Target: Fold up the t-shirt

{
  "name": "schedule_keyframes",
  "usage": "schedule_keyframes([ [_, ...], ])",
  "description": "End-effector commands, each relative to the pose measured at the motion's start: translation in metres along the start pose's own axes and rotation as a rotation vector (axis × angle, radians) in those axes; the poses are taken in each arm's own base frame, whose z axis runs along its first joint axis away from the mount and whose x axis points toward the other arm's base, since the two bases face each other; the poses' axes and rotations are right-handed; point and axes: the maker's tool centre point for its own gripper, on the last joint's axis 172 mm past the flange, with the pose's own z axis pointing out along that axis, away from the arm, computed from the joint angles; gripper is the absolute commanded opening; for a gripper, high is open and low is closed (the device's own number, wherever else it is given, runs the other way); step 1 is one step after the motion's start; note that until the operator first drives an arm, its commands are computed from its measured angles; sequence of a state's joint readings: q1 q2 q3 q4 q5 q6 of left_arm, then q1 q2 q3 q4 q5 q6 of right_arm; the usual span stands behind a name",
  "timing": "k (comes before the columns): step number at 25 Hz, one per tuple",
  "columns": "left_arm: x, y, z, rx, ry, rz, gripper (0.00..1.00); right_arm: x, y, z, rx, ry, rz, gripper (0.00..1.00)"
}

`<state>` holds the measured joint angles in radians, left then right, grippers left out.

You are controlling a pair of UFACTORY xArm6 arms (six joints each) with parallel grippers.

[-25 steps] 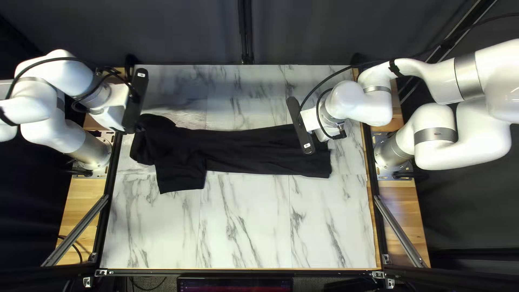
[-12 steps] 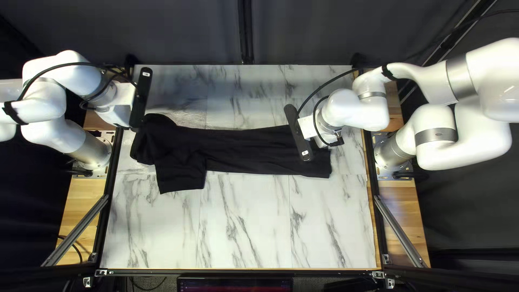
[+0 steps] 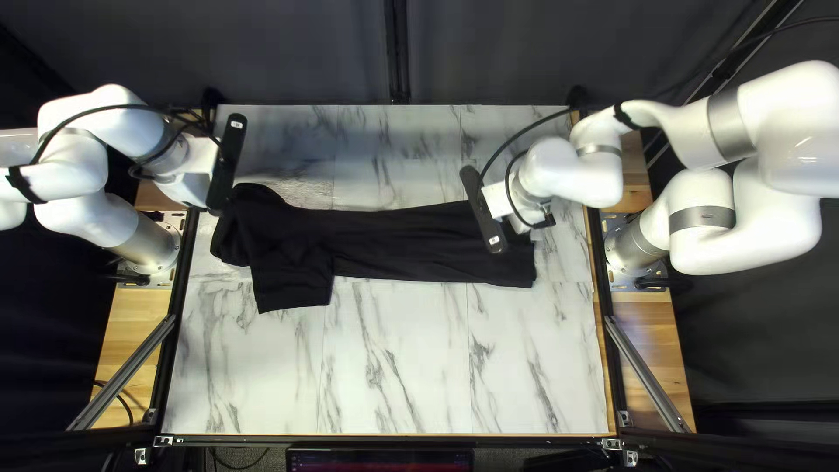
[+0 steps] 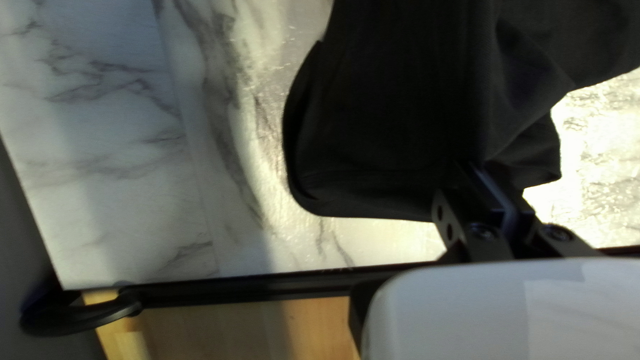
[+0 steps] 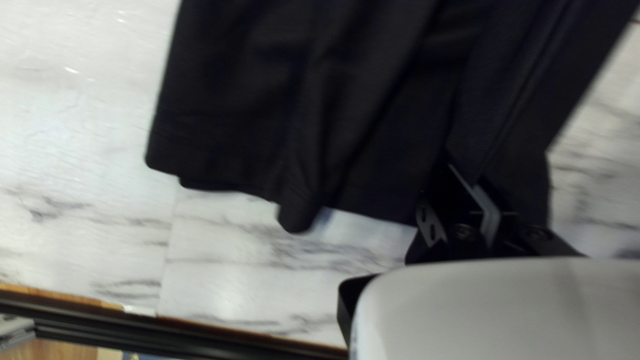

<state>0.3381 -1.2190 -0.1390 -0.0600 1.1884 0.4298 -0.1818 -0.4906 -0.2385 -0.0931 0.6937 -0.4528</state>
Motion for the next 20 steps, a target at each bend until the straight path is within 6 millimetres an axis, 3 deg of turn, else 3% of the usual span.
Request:
schedule_keyframes([
  [1, 0.001, -0.014, -0.008, 0.017, 0.011, -0.012, 0.01, -0.008, 0.031, -0.02, -0.033, -0.005, 0.008, 0.0],
  [14, -0.004, -0.036, -0.025, 0.062, 0.018, -0.035, 0.0, -0.04, 0.068, -0.031, -0.075, -0.022, 0.038, 0.0],
  [20, -0.006, -0.035, -0.025, 0.06, 0.019, -0.041, 0.0, -0.044, 0.075, -0.032, -0.082, -0.031, 0.045, 0.0],
])
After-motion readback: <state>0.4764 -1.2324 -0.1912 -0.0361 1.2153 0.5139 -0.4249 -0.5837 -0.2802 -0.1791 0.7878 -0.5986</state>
